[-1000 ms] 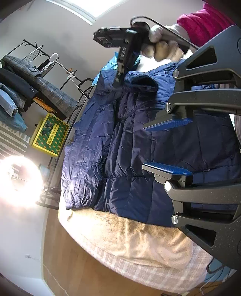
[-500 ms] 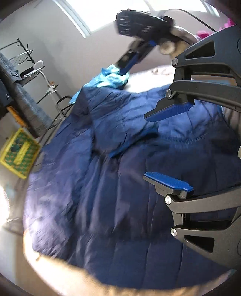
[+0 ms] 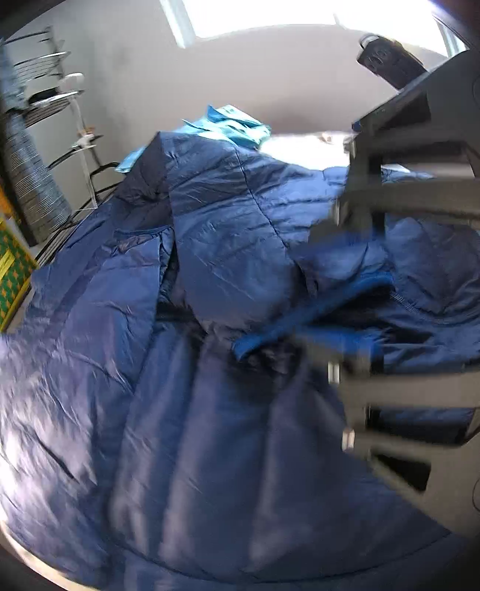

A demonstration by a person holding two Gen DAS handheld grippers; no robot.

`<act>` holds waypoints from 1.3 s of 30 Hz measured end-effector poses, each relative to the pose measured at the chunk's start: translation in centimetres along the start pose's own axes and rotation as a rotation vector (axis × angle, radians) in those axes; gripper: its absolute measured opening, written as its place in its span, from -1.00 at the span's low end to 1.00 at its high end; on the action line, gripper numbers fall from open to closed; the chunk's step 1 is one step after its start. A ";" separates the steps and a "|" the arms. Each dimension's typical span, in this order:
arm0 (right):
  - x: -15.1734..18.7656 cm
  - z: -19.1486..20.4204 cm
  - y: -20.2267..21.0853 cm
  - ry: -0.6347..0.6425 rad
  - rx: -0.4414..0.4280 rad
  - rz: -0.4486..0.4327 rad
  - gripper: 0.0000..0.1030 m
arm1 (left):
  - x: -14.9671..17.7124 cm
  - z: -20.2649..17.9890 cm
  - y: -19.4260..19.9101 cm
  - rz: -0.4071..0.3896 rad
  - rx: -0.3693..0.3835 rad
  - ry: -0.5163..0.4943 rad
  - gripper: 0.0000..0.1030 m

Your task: Fold large clothes

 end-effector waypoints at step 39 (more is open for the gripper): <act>3.3 -1.3 -7.2 0.057 0.165 0.178 -0.34 | -18.1 13.6 1.5 -0.312 -0.594 -0.095 -0.62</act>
Point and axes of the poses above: each gripper's, at about its wrist camera, not at the fingertips, and y roughly against the way its jaws point, z to its left, x to its underside, the point moved 5 cm from there along -y, roughly the way its jaws point, and after that the axes turned 1 degree about -x, right-handed, at the moved point
